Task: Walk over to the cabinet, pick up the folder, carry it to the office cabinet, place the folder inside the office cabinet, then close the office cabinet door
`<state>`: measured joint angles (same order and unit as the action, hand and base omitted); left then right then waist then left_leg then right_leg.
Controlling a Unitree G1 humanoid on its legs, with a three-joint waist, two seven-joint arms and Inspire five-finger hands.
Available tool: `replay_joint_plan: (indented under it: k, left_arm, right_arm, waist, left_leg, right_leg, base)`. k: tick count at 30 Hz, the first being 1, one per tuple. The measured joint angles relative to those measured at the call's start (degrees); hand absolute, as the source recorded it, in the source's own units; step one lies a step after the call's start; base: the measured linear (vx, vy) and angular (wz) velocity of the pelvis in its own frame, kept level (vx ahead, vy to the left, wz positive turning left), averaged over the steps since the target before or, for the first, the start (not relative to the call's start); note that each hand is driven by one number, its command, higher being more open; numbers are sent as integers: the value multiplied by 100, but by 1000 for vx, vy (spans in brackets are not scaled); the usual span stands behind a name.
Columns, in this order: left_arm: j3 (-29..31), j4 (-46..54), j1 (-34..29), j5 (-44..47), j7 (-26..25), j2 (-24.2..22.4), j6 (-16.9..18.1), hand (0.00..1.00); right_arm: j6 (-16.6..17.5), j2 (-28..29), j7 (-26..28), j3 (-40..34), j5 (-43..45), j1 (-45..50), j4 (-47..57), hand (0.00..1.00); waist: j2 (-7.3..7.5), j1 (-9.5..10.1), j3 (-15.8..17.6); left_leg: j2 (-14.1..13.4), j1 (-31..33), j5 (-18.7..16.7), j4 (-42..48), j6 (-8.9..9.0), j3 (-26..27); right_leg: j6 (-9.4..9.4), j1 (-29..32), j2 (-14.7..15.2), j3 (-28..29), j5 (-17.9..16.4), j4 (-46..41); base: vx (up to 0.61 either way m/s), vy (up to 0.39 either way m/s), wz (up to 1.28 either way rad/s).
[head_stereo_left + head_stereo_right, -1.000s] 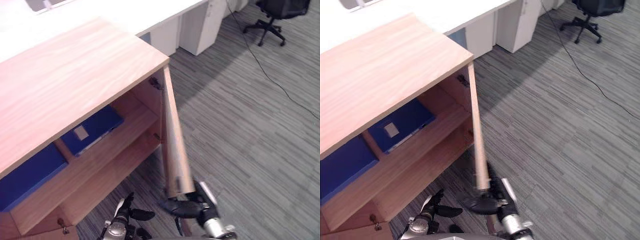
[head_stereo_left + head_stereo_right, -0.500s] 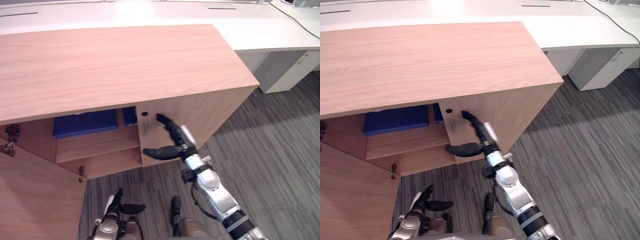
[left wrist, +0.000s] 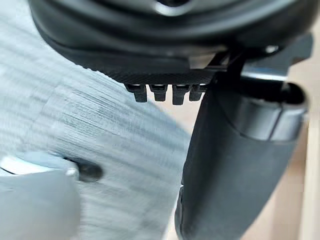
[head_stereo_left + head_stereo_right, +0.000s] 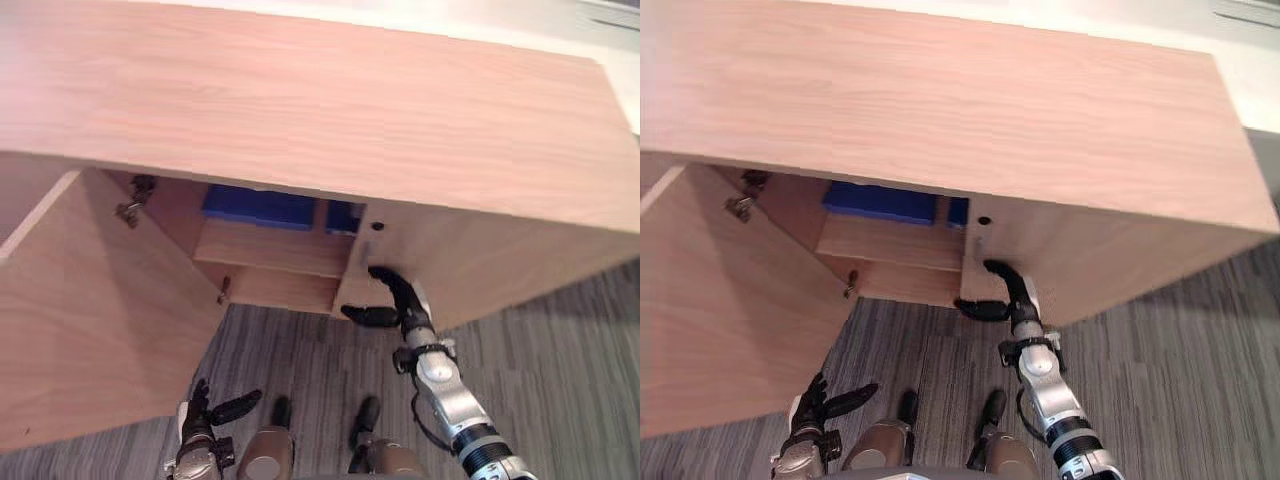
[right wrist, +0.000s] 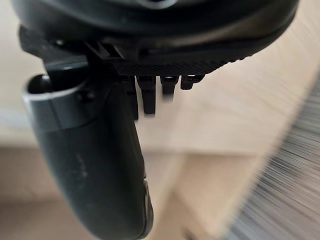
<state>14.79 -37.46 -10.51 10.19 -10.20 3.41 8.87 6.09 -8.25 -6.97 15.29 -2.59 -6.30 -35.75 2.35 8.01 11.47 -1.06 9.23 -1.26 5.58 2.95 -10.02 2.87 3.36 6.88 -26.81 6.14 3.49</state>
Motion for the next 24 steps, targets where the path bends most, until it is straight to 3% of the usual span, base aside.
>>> replay_joint_plan:
  k: [2,7,11,17,24]
  left_arm:
    - [181,693,-176,280,-82,-37,93,100]
    - [775,1806,-504,626,-138,-1,301,100]
    - [1162,2361,-647,803,-277,266,419,100]
    - [1267,2907,-655,780,-358,906,453,100]
    - [1407,3563,-363,775,-498,1278,658,100]
  right_arm:
    - [-8,106,76,224,-174,-139,-570,100]
    - [-11,386,152,542,-223,-597,-1157,100]
    - [-11,468,168,615,-214,-936,-1345,100]
    - [-11,347,209,641,-206,-844,-1317,100]
    - [-9,261,154,443,-189,-836,-1317,100]
  waist:
    - [-37,277,22]
    - [-234,576,58]
    - [-378,822,68]
    - [-376,1020,62]
    - [-371,997,26]
  left_leg:
    - [70,25,115,-65,63,-355]
    - [288,84,283,-157,73,-929]
    - [280,70,511,-569,132,-1354]
    - [242,55,726,-827,169,-1842]
    - [124,75,783,-854,230,-1862]
  right_leg:
    - [-28,-146,12,-296,-45,40]
    - [59,-325,157,-623,-335,-74]
    - [105,-324,190,-983,-539,-254]
    - [161,-283,249,-1298,-876,-714]
    - [113,-88,232,-1025,-1121,-1083]
  base:
    - [96,0,91]
    - [-8,17,73]
    - [-67,-17,52]
    - [-10,-39,47]
    - [-23,-47,-1]
